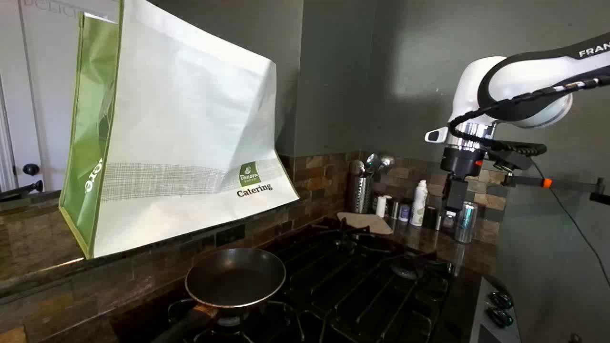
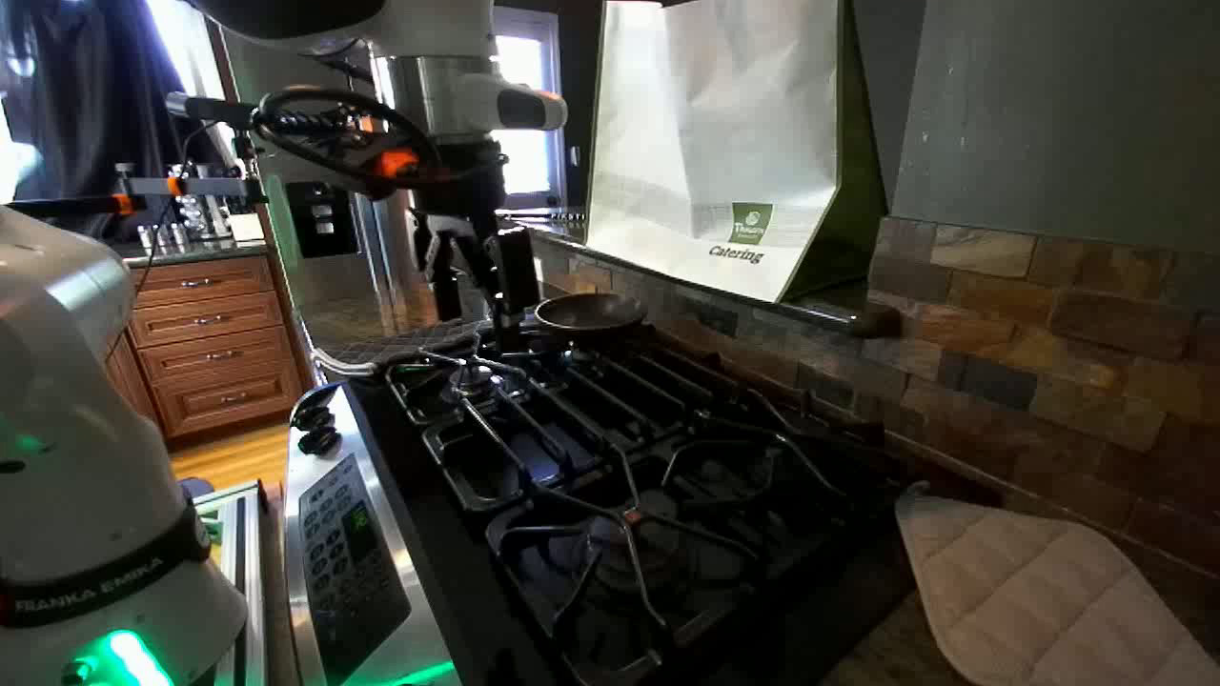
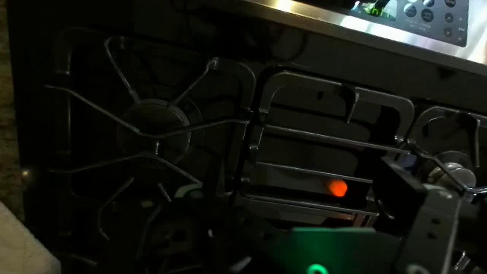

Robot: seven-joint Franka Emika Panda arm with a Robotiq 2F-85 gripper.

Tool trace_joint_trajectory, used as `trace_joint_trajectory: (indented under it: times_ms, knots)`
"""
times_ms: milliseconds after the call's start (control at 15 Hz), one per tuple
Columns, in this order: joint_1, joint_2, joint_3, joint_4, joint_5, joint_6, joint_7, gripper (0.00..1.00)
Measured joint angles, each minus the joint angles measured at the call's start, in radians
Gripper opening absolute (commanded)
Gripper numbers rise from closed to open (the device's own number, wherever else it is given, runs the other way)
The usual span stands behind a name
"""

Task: Move the pan to the right

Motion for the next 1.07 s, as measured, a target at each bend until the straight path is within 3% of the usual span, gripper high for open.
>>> trace_joint_trajectory:
  times_ms: [667,1067]
  knots:
    - [0.000,0.001,0.000,0.000,0.000,0.000,0.000,1.00]
    - [-0.010,0.050,0.070,0.044,0.019,0.014,0.202,1.00]
